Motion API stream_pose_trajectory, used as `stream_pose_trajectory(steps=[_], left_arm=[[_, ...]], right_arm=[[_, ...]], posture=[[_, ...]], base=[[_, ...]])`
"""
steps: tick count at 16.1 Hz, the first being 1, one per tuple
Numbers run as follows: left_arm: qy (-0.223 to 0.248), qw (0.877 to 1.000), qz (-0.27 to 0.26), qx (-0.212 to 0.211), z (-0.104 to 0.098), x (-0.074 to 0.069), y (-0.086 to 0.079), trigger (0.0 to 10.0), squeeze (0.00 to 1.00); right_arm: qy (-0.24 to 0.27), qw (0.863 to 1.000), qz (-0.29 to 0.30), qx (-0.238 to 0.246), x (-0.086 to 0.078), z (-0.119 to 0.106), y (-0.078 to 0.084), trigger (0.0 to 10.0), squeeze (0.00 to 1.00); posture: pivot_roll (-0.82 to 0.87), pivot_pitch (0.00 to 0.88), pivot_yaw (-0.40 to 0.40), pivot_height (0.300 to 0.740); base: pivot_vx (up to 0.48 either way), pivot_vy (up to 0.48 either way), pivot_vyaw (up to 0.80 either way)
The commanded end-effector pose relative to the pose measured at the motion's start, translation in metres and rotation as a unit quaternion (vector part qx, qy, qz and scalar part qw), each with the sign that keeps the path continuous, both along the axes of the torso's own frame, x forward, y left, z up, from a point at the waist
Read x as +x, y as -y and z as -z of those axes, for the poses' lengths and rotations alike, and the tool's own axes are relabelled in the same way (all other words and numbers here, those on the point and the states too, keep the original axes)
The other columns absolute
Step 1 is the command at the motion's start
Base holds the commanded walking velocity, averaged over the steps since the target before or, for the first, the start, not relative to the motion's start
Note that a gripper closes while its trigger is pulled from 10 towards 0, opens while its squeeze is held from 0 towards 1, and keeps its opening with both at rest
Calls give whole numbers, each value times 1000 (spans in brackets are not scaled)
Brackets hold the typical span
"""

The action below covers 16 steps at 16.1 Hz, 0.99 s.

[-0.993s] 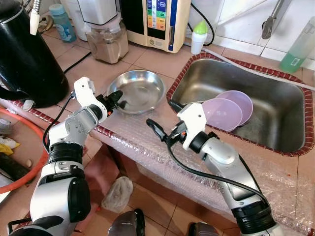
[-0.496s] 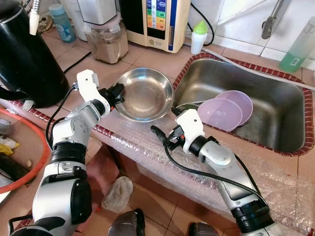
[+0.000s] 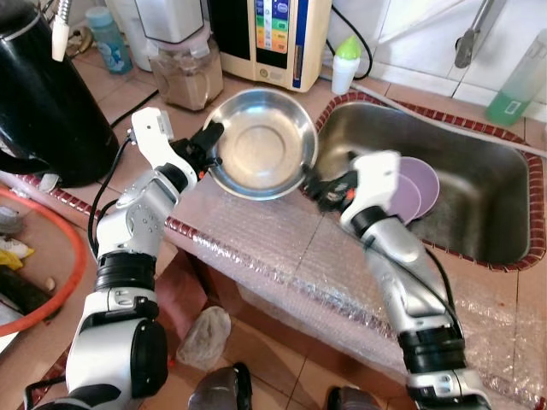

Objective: Kitchen organization

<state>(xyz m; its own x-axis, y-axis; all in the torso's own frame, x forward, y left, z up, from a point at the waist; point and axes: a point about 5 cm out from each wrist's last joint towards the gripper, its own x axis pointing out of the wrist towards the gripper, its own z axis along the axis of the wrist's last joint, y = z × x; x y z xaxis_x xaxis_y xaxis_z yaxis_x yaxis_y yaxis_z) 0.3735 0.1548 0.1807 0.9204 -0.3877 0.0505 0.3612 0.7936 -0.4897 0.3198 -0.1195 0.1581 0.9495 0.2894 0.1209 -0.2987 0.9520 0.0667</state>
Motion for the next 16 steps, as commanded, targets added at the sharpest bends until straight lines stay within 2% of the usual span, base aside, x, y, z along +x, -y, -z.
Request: stream_pose_trajectory(steps=[1,5,6,7,11,16], left_arm=[[21,1000,6,-3,-7,-1,1,0,0],[41,999,27,-4,-10,-4,7,0,0],[46,998,39,-2,-11,-5,12,0,0],[53,997,50,1,-12,-7,16,0,0],[54,997,55,4,-10,-8,19,0,0],[57,997,56,5,-11,-8,20,0,0]], right_arm=[[-11,999,17,40,4,0,4,10000,0],[-28,995,29,87,12,0,0,10000,0],[-34,994,23,96,14,0,-4,3098,0],[-39,993,9,110,14,1,-8,0,0],[-61,991,-21,116,11,6,-15,0,0],[-91,988,5,122,13,17,-6,0,0]], posture=[[-23,71,67,740],[-23,72,68,740],[-22,71,67,740],[-20,70,64,740],[-22,69,63,740],[-24,69,63,740]], base=[[0,0,0],[0,0,0],[0,0,0],[0,0,0],[0,0,0],[0,0,0]])
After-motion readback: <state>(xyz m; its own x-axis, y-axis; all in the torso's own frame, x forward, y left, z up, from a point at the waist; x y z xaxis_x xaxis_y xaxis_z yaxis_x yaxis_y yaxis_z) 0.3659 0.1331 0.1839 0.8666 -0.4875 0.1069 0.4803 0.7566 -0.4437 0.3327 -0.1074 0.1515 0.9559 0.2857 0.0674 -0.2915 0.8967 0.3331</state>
